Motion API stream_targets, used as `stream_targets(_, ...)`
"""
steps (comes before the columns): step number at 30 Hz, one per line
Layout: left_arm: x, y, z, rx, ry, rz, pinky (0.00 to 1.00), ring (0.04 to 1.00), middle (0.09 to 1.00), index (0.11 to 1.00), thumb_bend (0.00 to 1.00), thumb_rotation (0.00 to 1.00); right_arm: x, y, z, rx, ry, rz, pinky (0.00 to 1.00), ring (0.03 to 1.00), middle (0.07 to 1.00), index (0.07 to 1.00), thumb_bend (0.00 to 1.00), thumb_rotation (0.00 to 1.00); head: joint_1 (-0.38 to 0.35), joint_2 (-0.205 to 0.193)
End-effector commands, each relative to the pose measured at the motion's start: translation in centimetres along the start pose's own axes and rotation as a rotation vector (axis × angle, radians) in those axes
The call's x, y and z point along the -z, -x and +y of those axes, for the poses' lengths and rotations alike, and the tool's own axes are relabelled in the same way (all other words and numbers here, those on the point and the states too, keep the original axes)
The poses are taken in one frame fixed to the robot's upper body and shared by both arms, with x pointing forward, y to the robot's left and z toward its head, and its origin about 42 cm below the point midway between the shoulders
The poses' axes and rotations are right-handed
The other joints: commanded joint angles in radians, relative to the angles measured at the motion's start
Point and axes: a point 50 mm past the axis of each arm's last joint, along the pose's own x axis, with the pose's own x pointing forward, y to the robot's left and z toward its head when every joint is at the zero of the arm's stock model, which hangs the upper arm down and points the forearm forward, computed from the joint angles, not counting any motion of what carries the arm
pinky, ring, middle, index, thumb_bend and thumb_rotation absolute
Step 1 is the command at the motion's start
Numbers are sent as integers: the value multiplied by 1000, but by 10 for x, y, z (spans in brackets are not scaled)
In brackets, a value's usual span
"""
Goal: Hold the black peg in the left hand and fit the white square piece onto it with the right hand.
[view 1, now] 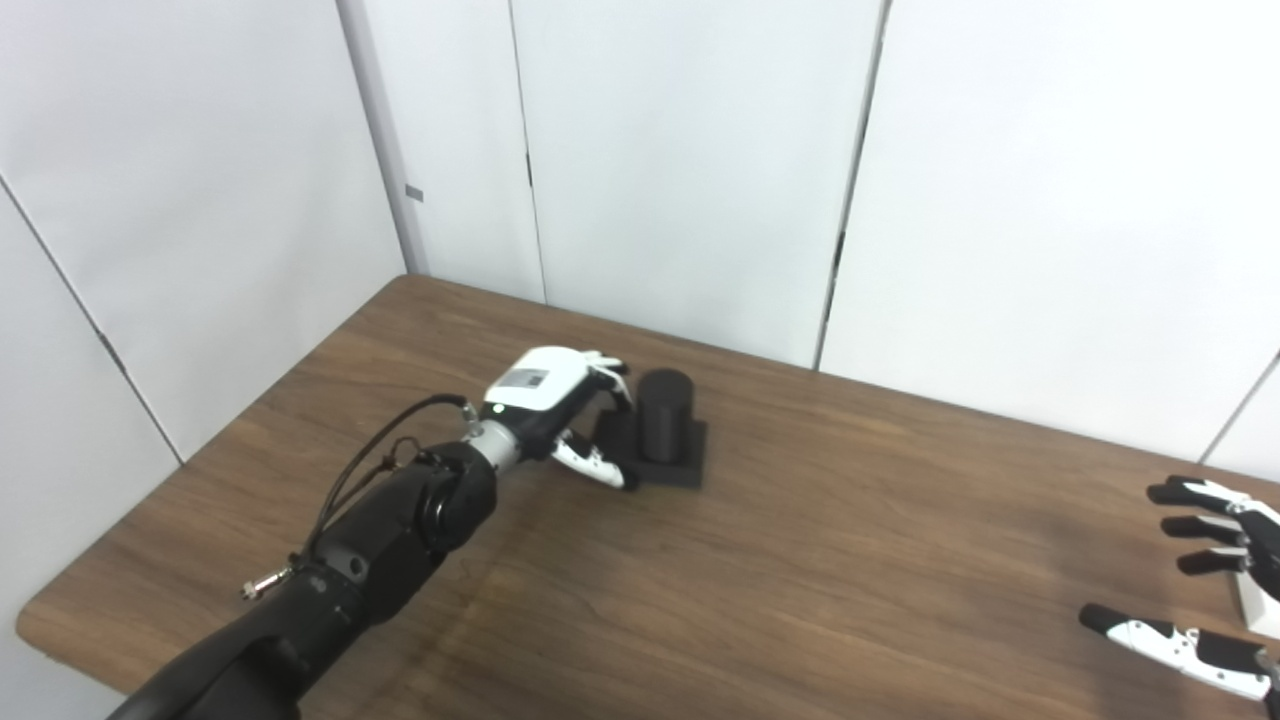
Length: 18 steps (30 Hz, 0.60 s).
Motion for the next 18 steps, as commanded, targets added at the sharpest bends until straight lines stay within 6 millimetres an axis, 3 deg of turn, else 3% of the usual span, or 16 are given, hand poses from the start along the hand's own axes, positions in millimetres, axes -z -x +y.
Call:
stream_targets(1,-20,-7,0,52,-55,-109,887,934,883,486,524,67,-10,-9,-8,44,-4,-68,532,667,779,665,631,0,-11,5)
stream_targets(9,-54,-11,-8,102,-107,-262,872,940,886,487,524,67,-6,-8,-4,37,16,-65,538,677,790,690,633,0,-101,28)
stream_targets(14,-77,-11,-26,134,-119,-371,834,918,863,488,523,64,3,-9,-1,39,5,-90,530,668,791,692,636,0,-166,44)
stream_targets(18,-96,-12,-42,199,-111,-442,861,931,874,488,523,67,8,-9,3,44,-7,-104,527,665,793,696,625,0,-217,56)
